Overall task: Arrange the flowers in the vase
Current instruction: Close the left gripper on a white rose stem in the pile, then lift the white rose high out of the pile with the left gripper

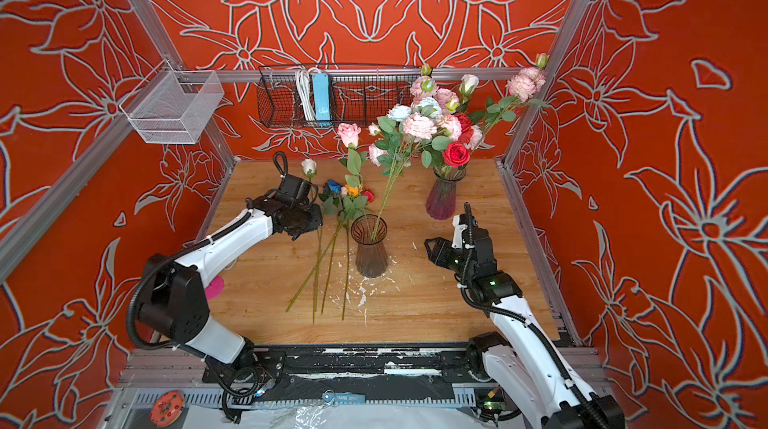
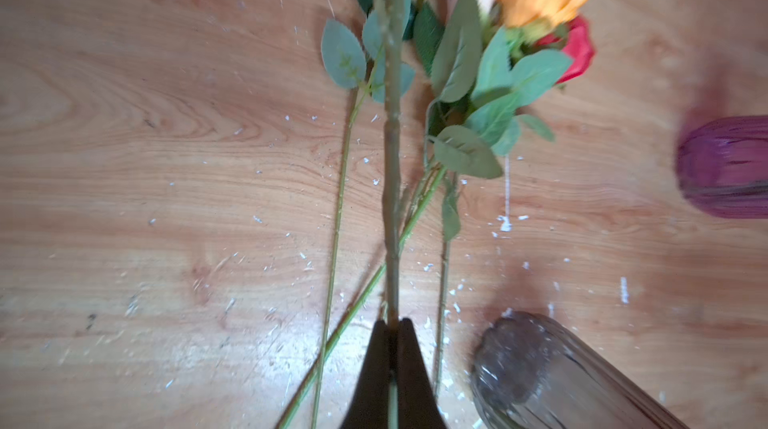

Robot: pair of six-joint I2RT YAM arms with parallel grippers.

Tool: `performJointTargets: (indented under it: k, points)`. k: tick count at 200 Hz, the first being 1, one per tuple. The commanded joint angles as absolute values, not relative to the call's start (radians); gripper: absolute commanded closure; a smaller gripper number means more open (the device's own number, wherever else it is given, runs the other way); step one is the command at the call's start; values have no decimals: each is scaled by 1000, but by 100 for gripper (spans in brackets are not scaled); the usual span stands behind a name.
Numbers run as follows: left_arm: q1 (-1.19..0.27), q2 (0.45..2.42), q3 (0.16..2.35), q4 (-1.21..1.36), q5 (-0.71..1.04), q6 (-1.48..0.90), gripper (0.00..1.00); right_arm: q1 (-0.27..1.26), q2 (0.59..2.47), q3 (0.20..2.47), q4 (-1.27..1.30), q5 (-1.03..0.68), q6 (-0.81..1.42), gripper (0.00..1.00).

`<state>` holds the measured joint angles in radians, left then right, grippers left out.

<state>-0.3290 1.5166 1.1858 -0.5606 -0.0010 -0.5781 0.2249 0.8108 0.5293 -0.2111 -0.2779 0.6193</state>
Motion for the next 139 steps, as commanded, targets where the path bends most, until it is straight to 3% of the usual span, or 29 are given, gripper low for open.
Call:
performJointTargets:
  k: [1, 38, 73, 104, 139]
  points:
    - [-330, 1404, 1107, -528, -9, -611, 100, 232, 799, 552, -188, -301, 622, 46]
    - [-331, 1061, 888, -226, 55, -548, 100, 231, 762, 493, 3, -521, 665, 44]
    - [-353, 821, 851, -28, 116, -460, 100, 231, 720, 409, 279, -702, 778, 39]
    - [-463, 803, 965, 76, 84, -339, 100, 231, 719, 384, 276, -673, 769, 38]
    - [-648, 919, 1137, 220, 17, -118, 100, 232, 712, 375, 253, -620, 762, 38]
